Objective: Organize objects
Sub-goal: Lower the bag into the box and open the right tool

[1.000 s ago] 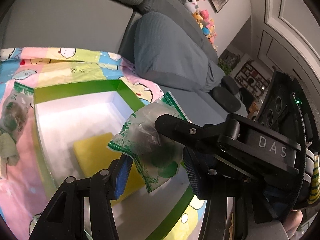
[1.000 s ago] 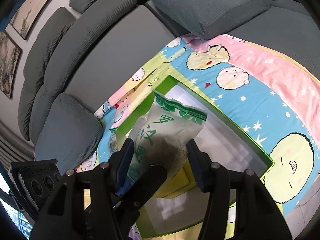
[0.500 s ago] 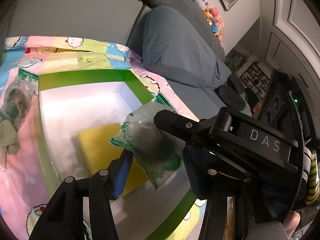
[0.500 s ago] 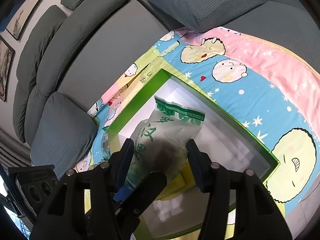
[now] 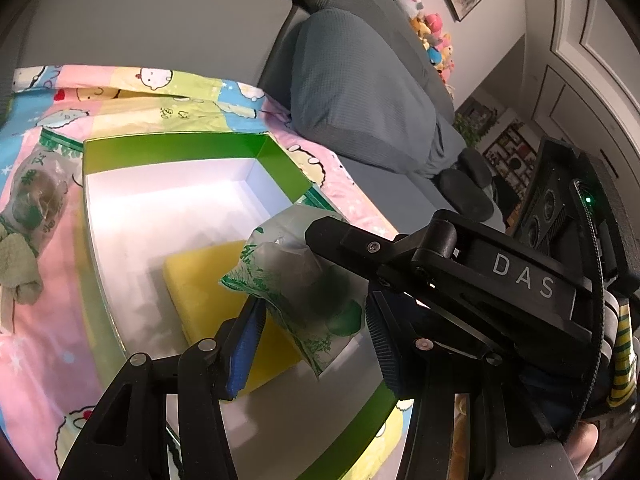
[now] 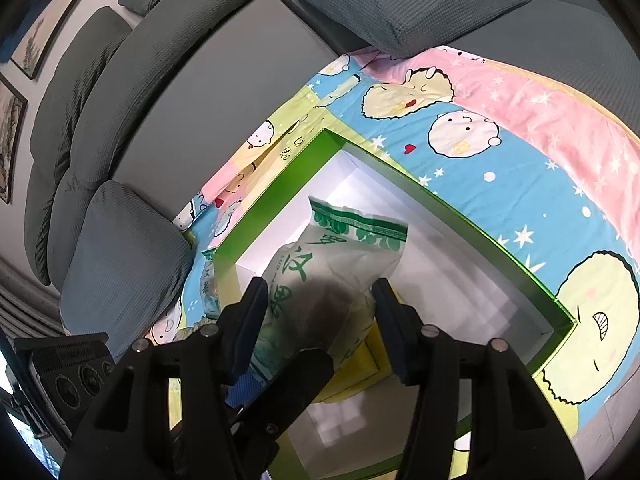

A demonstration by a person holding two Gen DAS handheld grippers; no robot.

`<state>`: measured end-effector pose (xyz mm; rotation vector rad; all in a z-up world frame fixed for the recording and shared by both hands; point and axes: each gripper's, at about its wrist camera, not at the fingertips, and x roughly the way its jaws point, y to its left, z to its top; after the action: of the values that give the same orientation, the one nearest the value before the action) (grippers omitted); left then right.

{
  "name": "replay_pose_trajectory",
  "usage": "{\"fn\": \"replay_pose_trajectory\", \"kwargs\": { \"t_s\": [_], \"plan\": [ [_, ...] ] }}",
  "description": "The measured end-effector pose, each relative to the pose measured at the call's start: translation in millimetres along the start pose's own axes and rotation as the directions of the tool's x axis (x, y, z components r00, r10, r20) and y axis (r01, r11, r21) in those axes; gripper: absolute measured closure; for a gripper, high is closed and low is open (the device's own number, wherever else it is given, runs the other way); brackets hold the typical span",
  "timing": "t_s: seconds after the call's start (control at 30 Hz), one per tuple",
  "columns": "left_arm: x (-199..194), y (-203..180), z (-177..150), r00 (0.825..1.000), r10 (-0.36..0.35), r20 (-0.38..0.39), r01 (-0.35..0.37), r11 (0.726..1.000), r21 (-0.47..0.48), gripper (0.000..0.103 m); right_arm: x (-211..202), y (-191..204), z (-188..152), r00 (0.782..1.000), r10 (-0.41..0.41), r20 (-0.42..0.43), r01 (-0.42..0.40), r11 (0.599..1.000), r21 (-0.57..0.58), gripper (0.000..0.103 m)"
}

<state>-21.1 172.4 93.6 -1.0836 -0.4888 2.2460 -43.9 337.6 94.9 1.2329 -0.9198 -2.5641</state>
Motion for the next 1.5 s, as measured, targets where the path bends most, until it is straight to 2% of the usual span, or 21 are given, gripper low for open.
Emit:
{"fn": "replay_pose_trajectory", "kwargs": {
  "t_s": [0.47, 0.73, 0.97, 1.2, 1.5],
  "plan": [
    [-0.2, 0.0, -2.3, 1.0, 0.008, 0.001, -0.008, 1.0, -0.014, 0.051, 6.0, -1.5, 0.3, 1.0, -0.005, -0.003, 0.005, 1.0, 0.021, 0.05],
    [-3.0, 2.6, 5.2, 0.999, 0.015, 0.052, -0.015, 1.0, 0.0, 0.051, 2.3, 3.9, 4.0, 0.999, 0.036, 0.033, -0.036, 0.999, 0.005, 0.05],
    [3.8, 9.2, 5.9, 0.999, 0.024, 0.028, -0.023, 0.999, -0.033, 0.051, 14.8, 3.4, 5.6, 1.0, 0.025, 0.016, -0.025, 1.0, 0.015, 0.05],
    [-6.3, 8.5, 4.4, 0.999, 0.028, 0.021, -0.027, 0.999, -0.034, 0.05, 12.7, 1.4, 6.5, 0.998, 0.051, 0.041, -0.052, 0.998, 0.043, 0.05],
    [-41.8, 8.6, 1.6, 0.998, 0.035, 0.059, -0.034, 0.999, -0.01, 0.05, 2.4, 9.0, 6.3, 0.992, 0.078, 0.1, -0.083, 0.996, 0.04, 0.049]
  ]
}}
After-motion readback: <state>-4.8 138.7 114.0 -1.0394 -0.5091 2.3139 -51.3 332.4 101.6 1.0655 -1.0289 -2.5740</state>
